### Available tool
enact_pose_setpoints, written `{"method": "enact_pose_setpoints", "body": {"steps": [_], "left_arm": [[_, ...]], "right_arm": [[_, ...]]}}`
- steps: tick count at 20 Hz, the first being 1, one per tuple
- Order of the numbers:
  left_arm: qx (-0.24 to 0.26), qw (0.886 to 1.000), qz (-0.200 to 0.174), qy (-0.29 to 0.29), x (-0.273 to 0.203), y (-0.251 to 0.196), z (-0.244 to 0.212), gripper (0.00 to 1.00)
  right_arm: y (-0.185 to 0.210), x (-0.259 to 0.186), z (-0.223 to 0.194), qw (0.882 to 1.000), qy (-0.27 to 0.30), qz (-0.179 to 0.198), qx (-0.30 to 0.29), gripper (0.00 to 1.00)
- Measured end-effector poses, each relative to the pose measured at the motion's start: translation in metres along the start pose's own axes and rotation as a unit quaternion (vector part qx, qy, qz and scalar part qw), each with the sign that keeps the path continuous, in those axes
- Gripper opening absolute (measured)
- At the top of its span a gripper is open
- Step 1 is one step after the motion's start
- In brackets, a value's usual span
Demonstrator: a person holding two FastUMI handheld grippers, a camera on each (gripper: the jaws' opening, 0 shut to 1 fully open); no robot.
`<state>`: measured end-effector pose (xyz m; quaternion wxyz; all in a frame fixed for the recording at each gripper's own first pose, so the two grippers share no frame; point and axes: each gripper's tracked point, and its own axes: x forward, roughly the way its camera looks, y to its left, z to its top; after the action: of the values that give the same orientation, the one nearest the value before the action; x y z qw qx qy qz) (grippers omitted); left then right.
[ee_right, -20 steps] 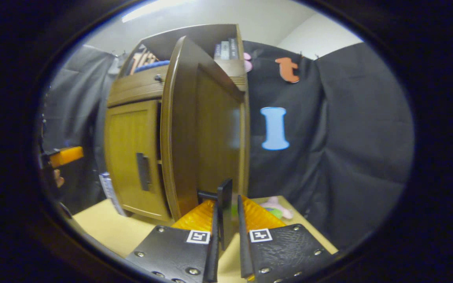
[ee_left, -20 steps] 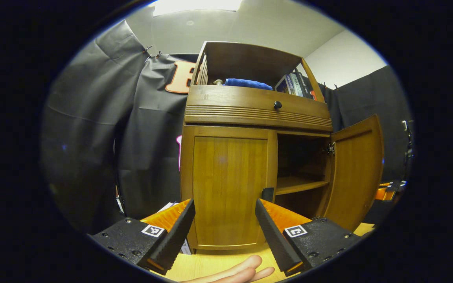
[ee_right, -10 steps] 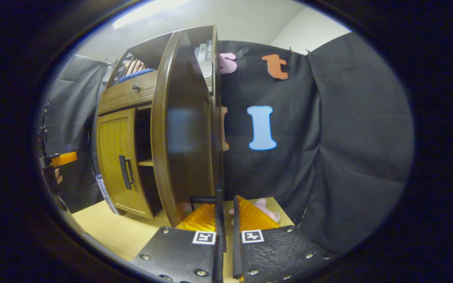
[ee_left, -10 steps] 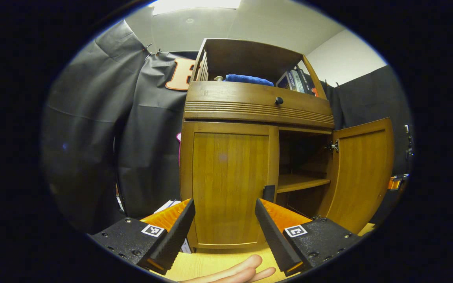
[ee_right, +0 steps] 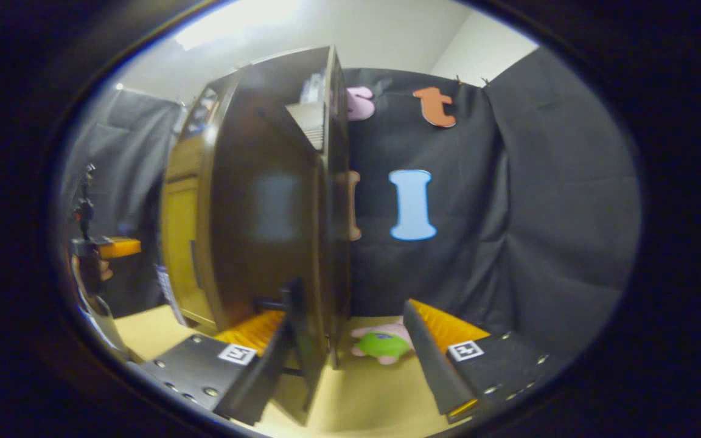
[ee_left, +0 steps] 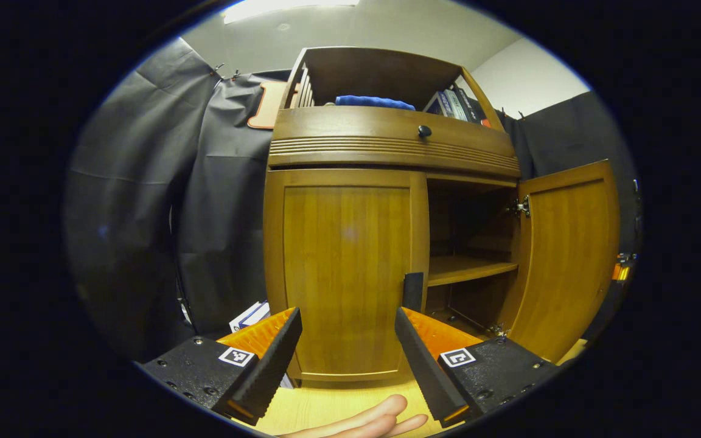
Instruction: Open the right door of the double-door shoe cabinet with the right hand, and open the left door with the left hand.
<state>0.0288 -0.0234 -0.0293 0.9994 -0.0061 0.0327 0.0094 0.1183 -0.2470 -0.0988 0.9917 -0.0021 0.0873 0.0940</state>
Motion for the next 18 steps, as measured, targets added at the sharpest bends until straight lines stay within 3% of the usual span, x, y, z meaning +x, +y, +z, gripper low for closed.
{"method": "enact_pose_setpoints", "body": {"steps": [1, 2, 3, 4, 6, 7, 9, 10, 12, 15, 18], "left_arm": [[0.003, 1.000, 0.000, 0.002, 0.002, -0.003, -0.003, 0.95], [0.003, 1.000, 0.000, 0.004, 0.004, -0.007, -0.006, 0.95], [0.003, 1.000, -0.003, 0.004, 0.006, -0.012, -0.007, 0.95], [0.003, 1.000, -0.007, 0.005, 0.009, -0.016, -0.008, 0.91], [-0.007, 1.000, -0.002, 0.001, 0.017, -0.022, -0.010, 0.92], [-0.011, 1.000, 0.005, 0.001, 0.021, -0.022, -0.014, 0.95], [-0.017, 1.000, 0.009, 0.008, 0.033, -0.030, -0.022, 0.91], [-0.018, 1.000, 0.010, 0.010, 0.041, -0.035, -0.025, 0.95], [-0.019, 1.000, 0.008, 0.009, 0.058, -0.045, -0.028, 0.91], [-0.014, 1.000, 0.001, 0.003, 0.086, -0.059, -0.031, 0.95], [-0.019, 1.000, -0.009, -0.012, 0.109, -0.069, -0.028, 0.92]], "right_arm": [[0.001, 0.002, -0.006, 1.000, 0.002, 0.011, 0.009, 0.98], [0.005, -0.009, -0.007, 1.000, 0.006, 0.022, 0.013, 1.00], [0.005, -0.018, -0.009, 1.000, 0.008, 0.024, 0.002, 1.00], [-0.004, -0.024, -0.011, 1.000, 0.009, 0.006, -0.021, 1.00], [-0.030, -0.040, -0.017, 0.997, 0.019, -0.046, -0.067, 0.96], [-0.034, -0.051, -0.020, 0.996, 0.025, -0.051, -0.064, 0.98], [-0.026, -0.073, -0.018, 0.998, 0.019, -0.048, -0.041, 0.99], [-0.027, -0.085, -0.013, 0.998, 0.008, -0.057, -0.031, 0.99], [-0.022, -0.111, -0.001, 0.997, -0.011, -0.070, -0.013, 0.99], [0.003, -0.154, 0.023, 0.996, -0.055, -0.070, 0.013, 0.99], [0.031, -0.185, 0.036, 0.996, -0.072, -0.056, 0.023, 0.98]]}}
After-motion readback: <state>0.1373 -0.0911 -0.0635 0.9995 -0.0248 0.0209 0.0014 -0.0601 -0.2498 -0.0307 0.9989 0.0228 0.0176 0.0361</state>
